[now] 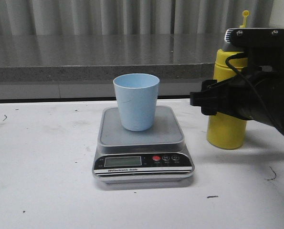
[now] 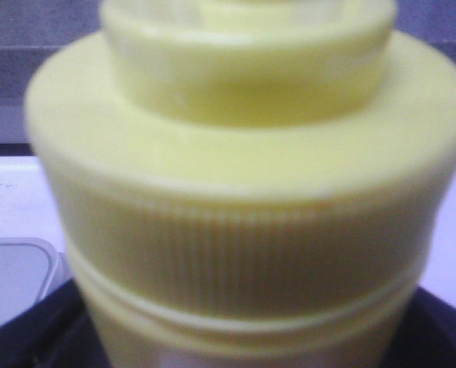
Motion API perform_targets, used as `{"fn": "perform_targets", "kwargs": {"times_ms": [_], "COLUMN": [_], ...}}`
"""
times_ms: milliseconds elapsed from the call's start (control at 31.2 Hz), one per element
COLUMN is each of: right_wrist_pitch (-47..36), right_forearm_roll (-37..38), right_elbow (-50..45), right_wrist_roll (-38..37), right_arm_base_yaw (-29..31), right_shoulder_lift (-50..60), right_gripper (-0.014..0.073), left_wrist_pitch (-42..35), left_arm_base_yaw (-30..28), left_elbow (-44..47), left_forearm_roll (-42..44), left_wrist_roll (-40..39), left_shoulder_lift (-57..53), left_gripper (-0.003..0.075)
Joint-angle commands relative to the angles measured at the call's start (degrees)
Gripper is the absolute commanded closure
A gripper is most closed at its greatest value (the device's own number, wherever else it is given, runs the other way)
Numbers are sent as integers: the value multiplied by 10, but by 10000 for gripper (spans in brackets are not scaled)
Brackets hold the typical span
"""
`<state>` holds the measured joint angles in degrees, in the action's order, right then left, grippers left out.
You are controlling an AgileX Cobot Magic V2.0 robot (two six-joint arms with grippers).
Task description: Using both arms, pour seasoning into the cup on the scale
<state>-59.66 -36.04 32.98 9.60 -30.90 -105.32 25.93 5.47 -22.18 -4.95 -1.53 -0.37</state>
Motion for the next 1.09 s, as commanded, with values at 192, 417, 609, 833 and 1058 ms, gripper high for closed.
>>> {"fn": "perform_targets", "kwargs": {"times_ms": [192, 417, 609, 833, 1058], "right_wrist_pitch": [-72, -134, -140, -141, -141], "right_forearm_roll": [15, 39, 58, 71, 82], "right_elbow": [-5, -37, -63, -94, -137], "right_wrist_roll": [-1, -1, -1, -1, -1], "right_arm_base_yaw": [0, -7, -8, -8, -8], "right_shoulder_lift": [24, 25, 26, 26, 30], "right_gripper": [0, 0, 0, 0, 1], "left_wrist_pitch": [-47, -47, -47, -47, -47], "left_arm_base_yaw": [0, 0, 0, 0, 0], "left_elbow": [-14, -14, -14, -14, -14], "left_forearm_roll": [-6, -6, -6, -6, -6], "left_wrist_roll": [-6, -6, -6, -6, -6], "left_shoulder_lift": [-9, -9, -9, -9, -9], "left_gripper": [740, 740, 740, 740, 740]}}
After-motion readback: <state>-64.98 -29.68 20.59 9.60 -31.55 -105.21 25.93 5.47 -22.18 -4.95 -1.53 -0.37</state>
